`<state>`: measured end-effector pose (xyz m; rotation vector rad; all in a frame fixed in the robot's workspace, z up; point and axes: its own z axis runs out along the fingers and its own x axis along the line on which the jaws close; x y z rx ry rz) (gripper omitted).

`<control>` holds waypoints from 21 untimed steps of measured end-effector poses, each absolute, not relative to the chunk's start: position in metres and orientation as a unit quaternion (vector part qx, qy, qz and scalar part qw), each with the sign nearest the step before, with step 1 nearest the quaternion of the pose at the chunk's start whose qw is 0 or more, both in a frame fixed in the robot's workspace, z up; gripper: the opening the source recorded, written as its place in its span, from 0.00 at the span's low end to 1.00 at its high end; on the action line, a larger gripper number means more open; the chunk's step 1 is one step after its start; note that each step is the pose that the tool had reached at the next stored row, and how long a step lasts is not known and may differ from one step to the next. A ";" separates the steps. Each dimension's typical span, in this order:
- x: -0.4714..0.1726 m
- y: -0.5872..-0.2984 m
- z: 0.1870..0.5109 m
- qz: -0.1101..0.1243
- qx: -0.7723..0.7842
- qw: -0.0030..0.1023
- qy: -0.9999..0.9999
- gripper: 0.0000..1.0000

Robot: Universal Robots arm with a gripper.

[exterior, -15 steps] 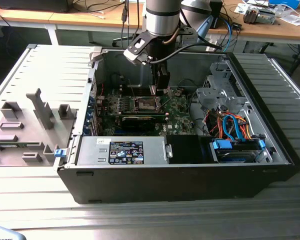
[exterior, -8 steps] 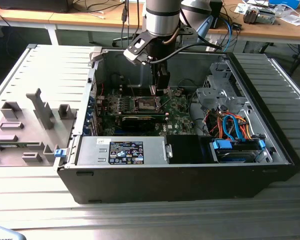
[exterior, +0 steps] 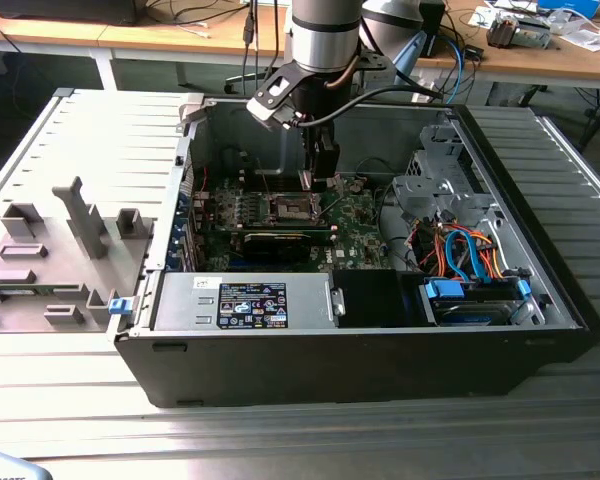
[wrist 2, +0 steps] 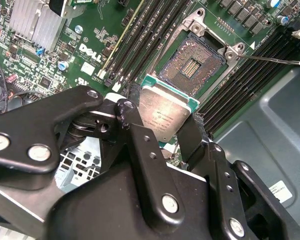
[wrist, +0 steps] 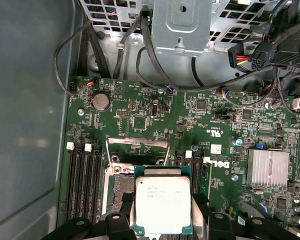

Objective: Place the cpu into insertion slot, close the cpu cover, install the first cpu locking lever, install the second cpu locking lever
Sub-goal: 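Place the cpu into insertion slot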

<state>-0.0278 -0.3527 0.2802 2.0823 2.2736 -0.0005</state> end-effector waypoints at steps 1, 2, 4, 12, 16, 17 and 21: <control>-0.028 -0.353 0.280 0.000 0.675 0.029 0.737 0.54; -0.028 -0.353 0.280 0.000 0.675 0.029 0.737 0.54; -0.028 -0.353 0.280 0.000 0.676 0.029 0.737 0.54; -0.028 -0.353 0.280 0.000 0.680 0.029 0.732 0.54; -0.028 -0.353 0.280 -0.001 0.685 0.029 0.728 0.54; -0.028 -0.353 0.280 -0.001 0.685 0.029 0.728 0.54; -0.028 -0.353 0.280 -0.001 0.685 0.029 0.728 0.54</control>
